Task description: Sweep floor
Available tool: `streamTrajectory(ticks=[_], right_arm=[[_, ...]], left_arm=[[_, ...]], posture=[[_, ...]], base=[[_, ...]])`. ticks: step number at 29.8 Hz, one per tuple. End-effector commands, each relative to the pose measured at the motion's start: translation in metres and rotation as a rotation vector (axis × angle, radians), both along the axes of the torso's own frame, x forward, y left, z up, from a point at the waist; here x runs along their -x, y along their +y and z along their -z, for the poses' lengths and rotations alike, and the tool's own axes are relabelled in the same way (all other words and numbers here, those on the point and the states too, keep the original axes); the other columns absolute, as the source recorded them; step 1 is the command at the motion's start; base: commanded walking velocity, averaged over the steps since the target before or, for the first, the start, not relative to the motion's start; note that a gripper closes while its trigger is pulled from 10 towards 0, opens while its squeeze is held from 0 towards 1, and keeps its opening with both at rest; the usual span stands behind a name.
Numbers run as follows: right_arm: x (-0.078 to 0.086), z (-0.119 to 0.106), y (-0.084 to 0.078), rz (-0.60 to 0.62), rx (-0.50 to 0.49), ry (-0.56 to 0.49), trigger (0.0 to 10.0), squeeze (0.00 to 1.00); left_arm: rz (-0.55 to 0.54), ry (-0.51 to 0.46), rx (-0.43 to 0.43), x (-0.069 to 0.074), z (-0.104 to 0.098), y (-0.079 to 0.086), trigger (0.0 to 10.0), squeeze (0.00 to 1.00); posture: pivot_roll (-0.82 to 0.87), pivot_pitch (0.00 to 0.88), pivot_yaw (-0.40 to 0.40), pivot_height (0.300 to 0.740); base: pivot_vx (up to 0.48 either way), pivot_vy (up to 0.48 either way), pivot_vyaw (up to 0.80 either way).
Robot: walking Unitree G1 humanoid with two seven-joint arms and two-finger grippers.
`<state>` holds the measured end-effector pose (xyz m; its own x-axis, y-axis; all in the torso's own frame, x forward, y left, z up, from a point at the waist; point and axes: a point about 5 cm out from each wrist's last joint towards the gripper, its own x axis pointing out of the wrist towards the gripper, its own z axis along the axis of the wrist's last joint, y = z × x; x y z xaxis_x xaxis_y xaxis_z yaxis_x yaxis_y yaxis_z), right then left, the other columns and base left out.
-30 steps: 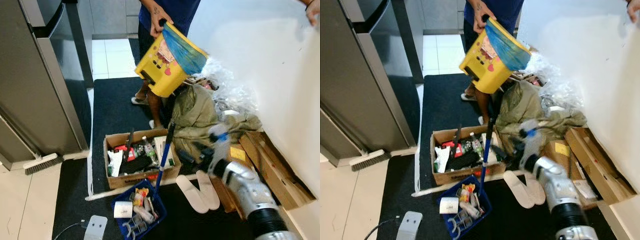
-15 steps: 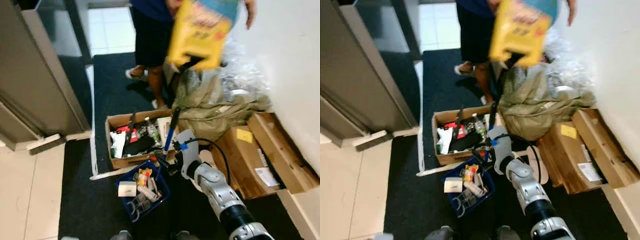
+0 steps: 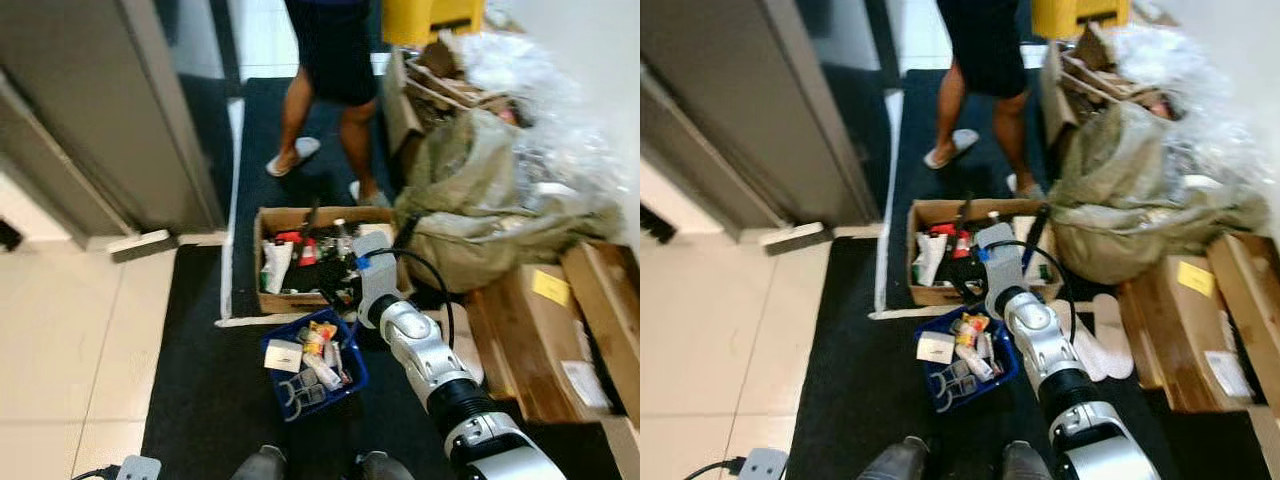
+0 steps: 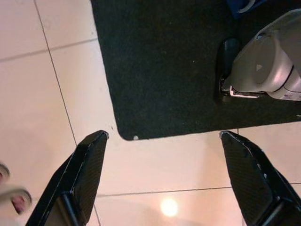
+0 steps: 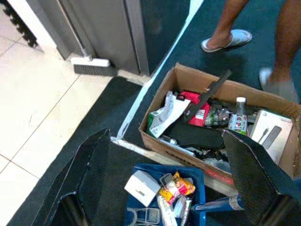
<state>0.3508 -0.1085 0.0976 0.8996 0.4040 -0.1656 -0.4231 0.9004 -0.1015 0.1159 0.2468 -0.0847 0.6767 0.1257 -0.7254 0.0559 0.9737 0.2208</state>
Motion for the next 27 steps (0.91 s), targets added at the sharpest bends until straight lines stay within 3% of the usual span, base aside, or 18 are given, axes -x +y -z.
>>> streamTrajectory(ticks=[1, 12, 13, 14, 15, 16, 17, 21, 23, 27], right_arm=[[0.003, 0.011, -0.011, 0.015, -0.003, 0.08, 10.0, 0.0], [0.013, 0.016, -0.024, -0.126, -0.125, 0.188, 10.0, 0.0], [0.026, 0.023, -0.028, -0.239, -0.173, 0.228, 10.0, 0.0], [0.026, 0.023, -0.028, -0.239, -0.173, 0.228, 10.0, 0.0], [0.04, 0.032, -0.028, -0.326, -0.207, 0.263, 10.0, 0.0], [0.04, 0.032, -0.028, -0.326, -0.207, 0.263, 10.0, 0.0], [0.052, 0.043, -0.025, -0.366, -0.224, 0.294, 10.0, 0.0], [0.059, 0.053, -0.02, -0.357, -0.216, 0.307, 10.0, 0.0], [0.057, 0.071, -0.016, -0.202, -0.136, 0.331, 10.0, 0.0], [0.055, 0.075, -0.015, -0.151, -0.123, 0.338, 10.0, 0.0]], left_arm=[[-0.001, 0.047, 0.009, 0.014, 0.005, -0.002, 10.0, 0.0], [0.007, 0.028, 0.013, 0.011, 0.004, -0.002, 10.0, 0.0], [0.012, 0.021, 0.014, 0.004, 0.003, -0.005, 10.0, 0.0], [0.012, 0.021, 0.014, 0.004, 0.003, -0.005, 10.0, 0.0], [0.016, 0.017, 0.015, -0.004, 0.002, -0.007, 10.0, 0.0], [0.016, 0.017, 0.015, -0.004, 0.002, -0.007, 10.0, 0.0], [0.017, 0.015, 0.019, -0.011, 0.001, -0.01, 10.0, 0.0], [0.018, 0.016, 0.025, -0.017, 0.001, -0.013, 10.0, 0.0], [0.022, 0.02, 0.026, -0.027, 0.0, -0.017, 10.0, 0.0], [0.024, 0.025, 0.023, -0.031, -0.001, -0.018, 10.0, 0.0]], posture=[[0.14, 0.327, -0.022, 0.74], [0.12, 0.293, -0.018, 0.74], [0.1, 0.236, -0.017, 0.74], [0.1, 0.236, -0.017, 0.74], [0.09, 0.208, -0.016, 0.74], [0.09, 0.208, -0.016, 0.74], [0.09, 0.183, -0.015, 0.74], [0.09, 0.166, -0.012, 0.74], [0.08, 0.102, 0.005, 0.74], [0.08, 0.089, 0.007, 0.74]], base=[[0.0, 0.0, 0.77], [0.0, 0.0, 0.77], [0.0, 0.0, 0.77], [0.0, 0.0, 0.77], [0.0, 0.0, 0.76], [0.0, 0.0, 0.76], [0.0, 0.0, 0.76], [0.0, -0.216, 0.76], [0.0, -0.24, 0.0], [0.0, 0.0, 0.0]])
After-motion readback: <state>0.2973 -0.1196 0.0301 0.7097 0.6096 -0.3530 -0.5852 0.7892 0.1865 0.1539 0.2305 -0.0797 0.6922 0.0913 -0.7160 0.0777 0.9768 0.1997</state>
